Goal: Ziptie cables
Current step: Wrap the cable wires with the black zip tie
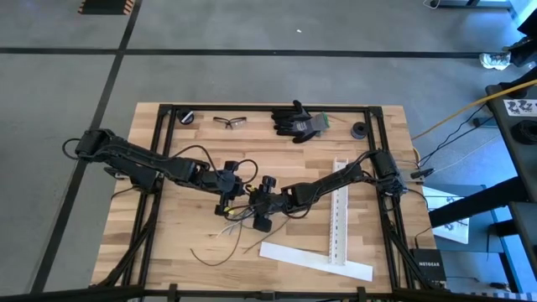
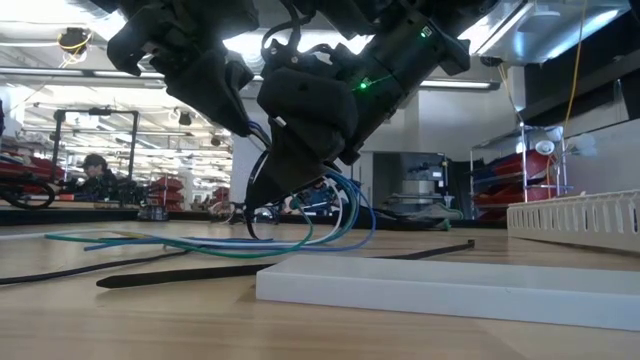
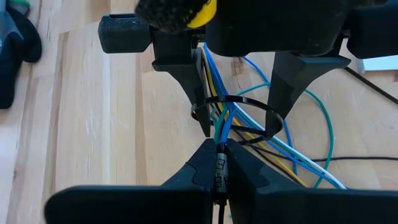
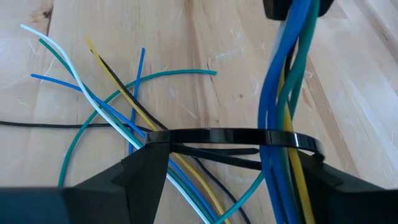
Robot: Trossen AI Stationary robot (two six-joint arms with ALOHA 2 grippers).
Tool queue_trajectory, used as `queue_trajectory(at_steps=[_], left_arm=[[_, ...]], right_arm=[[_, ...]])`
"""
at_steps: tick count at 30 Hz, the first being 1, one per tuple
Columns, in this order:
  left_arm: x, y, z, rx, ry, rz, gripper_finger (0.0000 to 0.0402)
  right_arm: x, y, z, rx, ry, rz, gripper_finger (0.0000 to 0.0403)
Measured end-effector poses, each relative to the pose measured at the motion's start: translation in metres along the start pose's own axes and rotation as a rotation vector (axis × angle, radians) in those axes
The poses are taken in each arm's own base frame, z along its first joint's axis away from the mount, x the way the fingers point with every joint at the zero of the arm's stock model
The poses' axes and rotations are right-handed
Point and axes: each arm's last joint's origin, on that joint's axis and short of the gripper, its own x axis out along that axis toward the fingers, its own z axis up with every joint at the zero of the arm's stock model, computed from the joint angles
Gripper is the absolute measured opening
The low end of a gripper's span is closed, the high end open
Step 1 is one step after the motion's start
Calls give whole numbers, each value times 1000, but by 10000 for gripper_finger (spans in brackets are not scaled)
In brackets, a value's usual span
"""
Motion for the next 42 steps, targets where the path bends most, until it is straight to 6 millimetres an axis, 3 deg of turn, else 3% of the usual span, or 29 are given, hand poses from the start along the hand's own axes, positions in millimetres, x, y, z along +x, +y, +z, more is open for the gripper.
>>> queue_trajectory(at_steps=[42], left_arm=[[0, 0, -4, 3, 42, -4, 9]], right_arm=[[0, 0, 0, 0, 0, -1, 239]])
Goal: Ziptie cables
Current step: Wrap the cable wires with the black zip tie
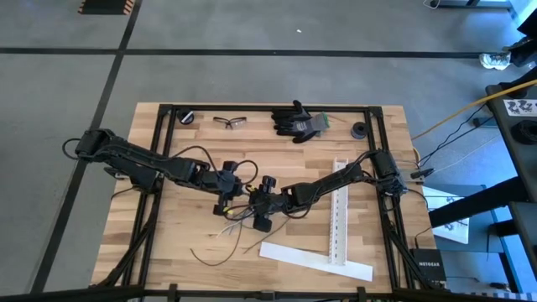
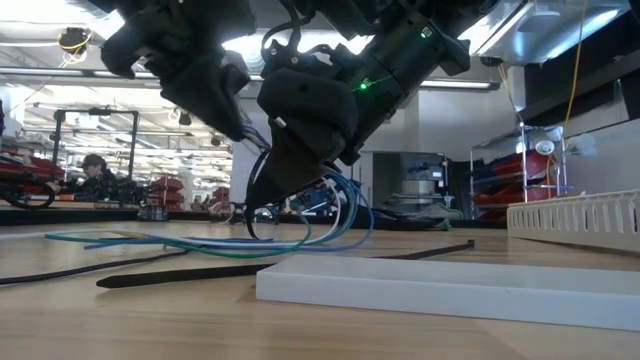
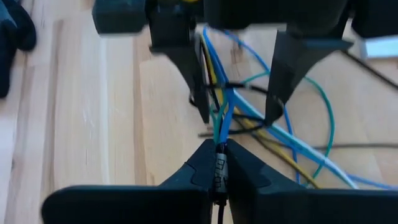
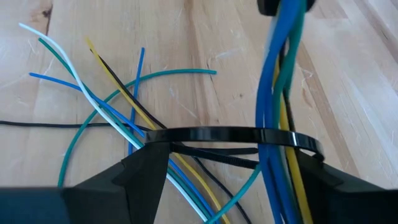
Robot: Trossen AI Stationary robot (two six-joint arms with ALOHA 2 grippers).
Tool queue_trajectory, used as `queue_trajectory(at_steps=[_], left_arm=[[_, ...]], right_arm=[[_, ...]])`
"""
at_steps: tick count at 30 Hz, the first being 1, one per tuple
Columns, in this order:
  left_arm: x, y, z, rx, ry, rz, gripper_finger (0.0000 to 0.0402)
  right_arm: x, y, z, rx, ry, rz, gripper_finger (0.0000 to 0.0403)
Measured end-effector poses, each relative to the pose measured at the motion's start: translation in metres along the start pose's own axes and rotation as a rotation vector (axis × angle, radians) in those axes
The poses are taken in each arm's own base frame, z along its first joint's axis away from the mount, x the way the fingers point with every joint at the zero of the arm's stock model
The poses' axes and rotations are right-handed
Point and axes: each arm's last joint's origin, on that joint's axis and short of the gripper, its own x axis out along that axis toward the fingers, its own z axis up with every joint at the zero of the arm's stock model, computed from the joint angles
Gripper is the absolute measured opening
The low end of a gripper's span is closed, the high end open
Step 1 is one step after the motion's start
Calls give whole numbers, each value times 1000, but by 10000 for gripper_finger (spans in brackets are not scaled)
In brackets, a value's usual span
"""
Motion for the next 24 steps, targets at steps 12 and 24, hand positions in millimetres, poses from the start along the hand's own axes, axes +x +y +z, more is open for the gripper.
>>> queue_trajectory(at_steps=[12, 24], left_arm=[[0, -1, -7, -28, 67, -5, 53], [-9, -3, -5, -86, 135, -15, 163]], right_arm=[[0, 0, 0, -28, 2, -1, 239], [-3, 9, -4, -138, 23, 52, 239]])
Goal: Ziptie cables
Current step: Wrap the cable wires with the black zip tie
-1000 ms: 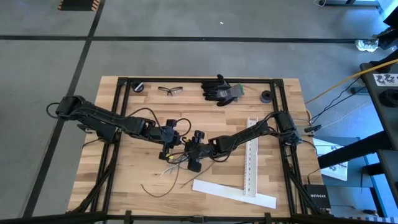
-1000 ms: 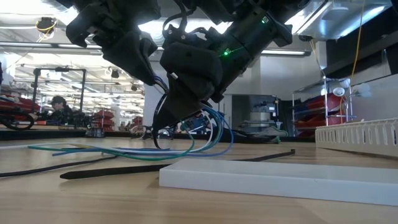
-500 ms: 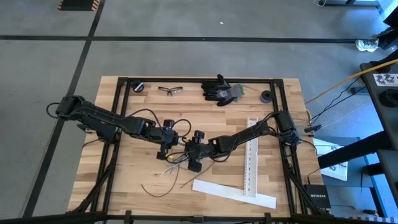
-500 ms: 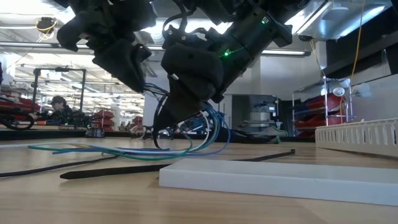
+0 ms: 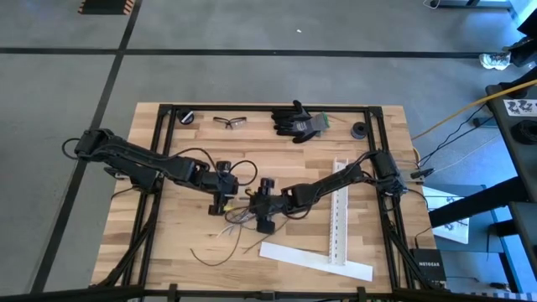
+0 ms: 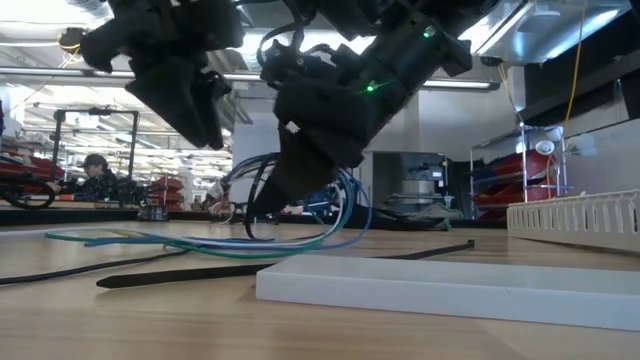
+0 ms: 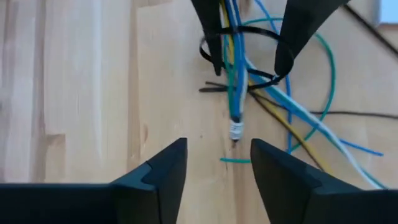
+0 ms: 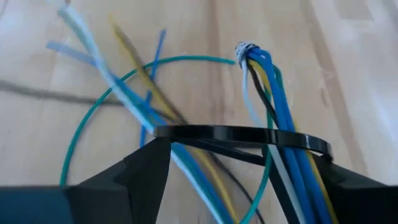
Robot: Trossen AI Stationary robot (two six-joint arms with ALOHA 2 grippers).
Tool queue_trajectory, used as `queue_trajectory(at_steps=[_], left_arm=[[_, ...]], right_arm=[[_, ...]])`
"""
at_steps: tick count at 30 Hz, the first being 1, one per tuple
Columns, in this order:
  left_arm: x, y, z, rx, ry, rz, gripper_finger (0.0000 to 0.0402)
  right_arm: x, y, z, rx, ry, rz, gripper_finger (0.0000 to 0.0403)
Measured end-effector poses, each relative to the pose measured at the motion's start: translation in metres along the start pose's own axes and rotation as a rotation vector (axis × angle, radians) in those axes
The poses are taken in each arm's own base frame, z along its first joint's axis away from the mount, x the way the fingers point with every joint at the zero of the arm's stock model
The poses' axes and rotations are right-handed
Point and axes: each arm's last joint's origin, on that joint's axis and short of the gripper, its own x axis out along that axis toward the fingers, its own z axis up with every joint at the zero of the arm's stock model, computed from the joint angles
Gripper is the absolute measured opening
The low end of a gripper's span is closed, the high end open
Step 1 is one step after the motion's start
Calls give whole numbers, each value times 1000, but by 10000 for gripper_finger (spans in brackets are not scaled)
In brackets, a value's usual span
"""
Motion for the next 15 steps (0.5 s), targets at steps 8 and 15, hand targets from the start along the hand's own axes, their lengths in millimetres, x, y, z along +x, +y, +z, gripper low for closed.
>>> queue_trajectory(at_steps=[8, 15], left_arm=[[-2, -12, 2, -18, -30, -28, 172], [10, -16, -6, -82, -99, -36, 172]], right_arm=[[-4, 2, -1, -296, 5, -284, 239], [-4, 6, -1, -254, -4, -177, 239]])
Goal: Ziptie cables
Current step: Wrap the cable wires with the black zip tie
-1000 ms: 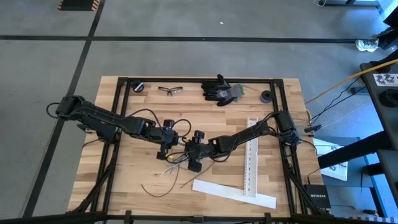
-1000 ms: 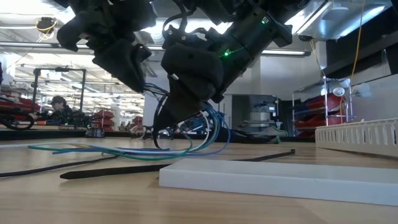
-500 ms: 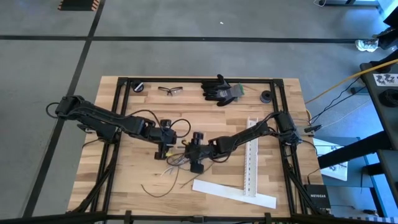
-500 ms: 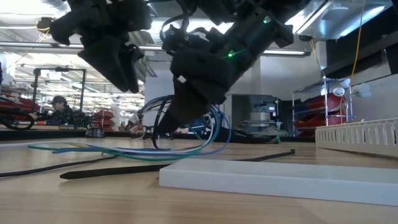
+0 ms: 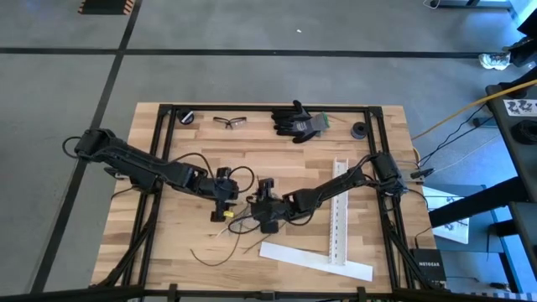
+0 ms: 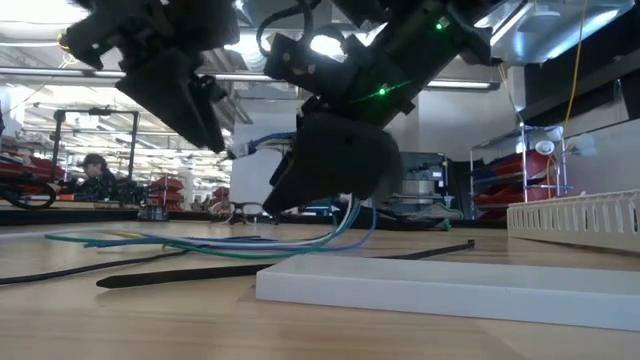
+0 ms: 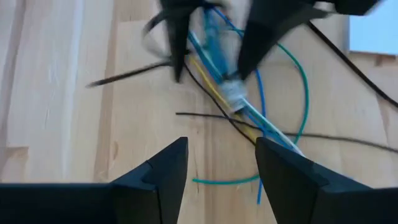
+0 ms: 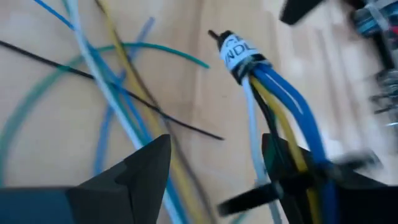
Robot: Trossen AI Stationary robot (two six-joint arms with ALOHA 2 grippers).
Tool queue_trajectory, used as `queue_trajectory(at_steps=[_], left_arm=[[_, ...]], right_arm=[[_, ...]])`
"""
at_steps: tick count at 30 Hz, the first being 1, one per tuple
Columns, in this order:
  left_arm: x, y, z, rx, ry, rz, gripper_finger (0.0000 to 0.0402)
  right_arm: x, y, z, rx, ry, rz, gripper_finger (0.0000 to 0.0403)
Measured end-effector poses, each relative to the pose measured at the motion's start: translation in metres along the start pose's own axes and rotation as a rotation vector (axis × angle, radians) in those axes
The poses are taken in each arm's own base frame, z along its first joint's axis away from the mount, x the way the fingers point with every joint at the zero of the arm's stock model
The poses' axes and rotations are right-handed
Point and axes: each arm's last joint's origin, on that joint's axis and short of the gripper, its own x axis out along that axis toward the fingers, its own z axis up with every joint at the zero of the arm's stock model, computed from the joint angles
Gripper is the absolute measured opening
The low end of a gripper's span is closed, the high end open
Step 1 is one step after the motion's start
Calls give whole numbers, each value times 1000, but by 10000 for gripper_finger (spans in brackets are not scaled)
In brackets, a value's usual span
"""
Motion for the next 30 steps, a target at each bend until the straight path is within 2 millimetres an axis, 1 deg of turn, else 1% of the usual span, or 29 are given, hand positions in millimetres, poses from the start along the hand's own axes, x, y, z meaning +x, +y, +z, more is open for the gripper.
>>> queue_trajectory(at_steps=[4, 8, 16, 19, 21, 26, 30], left_arm=[[8, 1, -3, -76, -96, -8, 172], [13, 3, -3, -128, -201, -22, 172], [14, 0, -3, -111, -244, -38, 172], [12, -1, 6, -100, -337, -50, 172], [14, -2, 13, -65, -406, -48, 172], [33, 3, 15, -69, -428, -24, 172], [51, 3, 12, -68, -405, -10, 172]], right_arm=[[0, 2, 0, 107, -5, 97, 239], [0, 3, 0, 167, -5, 119, 239], [0, 4, 0, 198, 0, 172, 239], [0, 4, 0, 199, 0, 171, 239], [0, 4, 0, 199, 0, 171, 239], [0, 4, -1, 209, 1, 169, 239], [2, 6, -6, 230, 40, 179, 239]])
